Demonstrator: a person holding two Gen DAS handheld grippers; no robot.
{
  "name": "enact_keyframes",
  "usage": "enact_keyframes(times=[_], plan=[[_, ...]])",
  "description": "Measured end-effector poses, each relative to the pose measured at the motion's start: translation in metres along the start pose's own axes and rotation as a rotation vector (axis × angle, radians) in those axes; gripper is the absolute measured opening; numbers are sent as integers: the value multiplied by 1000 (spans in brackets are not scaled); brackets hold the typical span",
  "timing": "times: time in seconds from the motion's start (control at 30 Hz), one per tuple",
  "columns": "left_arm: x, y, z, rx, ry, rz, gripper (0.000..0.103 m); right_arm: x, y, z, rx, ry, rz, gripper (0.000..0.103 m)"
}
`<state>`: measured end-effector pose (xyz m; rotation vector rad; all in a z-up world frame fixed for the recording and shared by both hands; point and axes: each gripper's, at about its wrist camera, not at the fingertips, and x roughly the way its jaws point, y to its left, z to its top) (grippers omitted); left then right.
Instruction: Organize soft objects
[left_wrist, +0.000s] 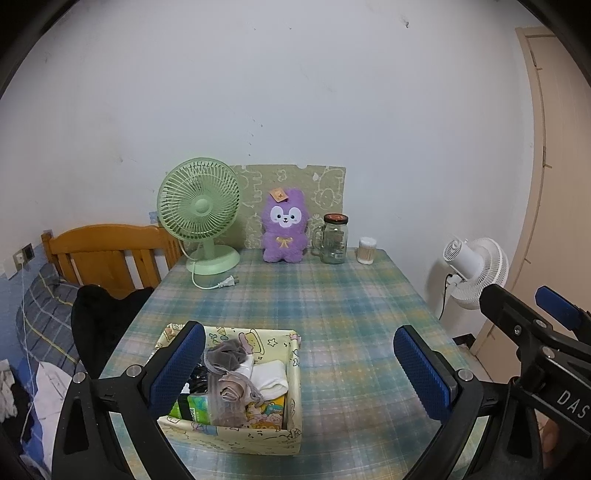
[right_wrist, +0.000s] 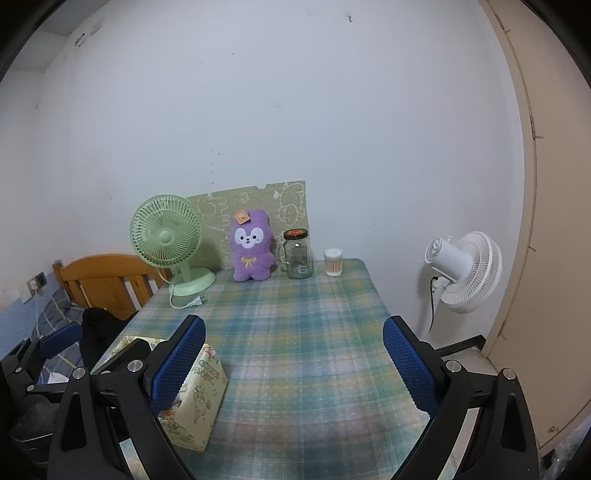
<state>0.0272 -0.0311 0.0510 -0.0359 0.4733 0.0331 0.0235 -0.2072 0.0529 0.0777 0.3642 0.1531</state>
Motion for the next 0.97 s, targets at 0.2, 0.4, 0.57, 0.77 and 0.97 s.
enact_keyframes(times=[0.2, 0.4, 0.57, 0.77, 0.97], plan=[[-3, 0, -1, -2, -4, 15, 103, -2, -2, -1, 3, 0, -10, 98], [-4, 0, -2, -2, -1, 16, 103, -4, -2, -1, 0, -1, -12, 98], [-4, 1, -2, -1, -2, 16, 103, -5, -2, -1, 1, -3, -12, 98], [-7, -1, -1, 0, -9, 21, 103, -5, -2, -2, 2, -3, -14, 98], [-9, -2, -1, 3, -13, 25, 103, -8, -4, -1, 5, -4, -16, 98]])
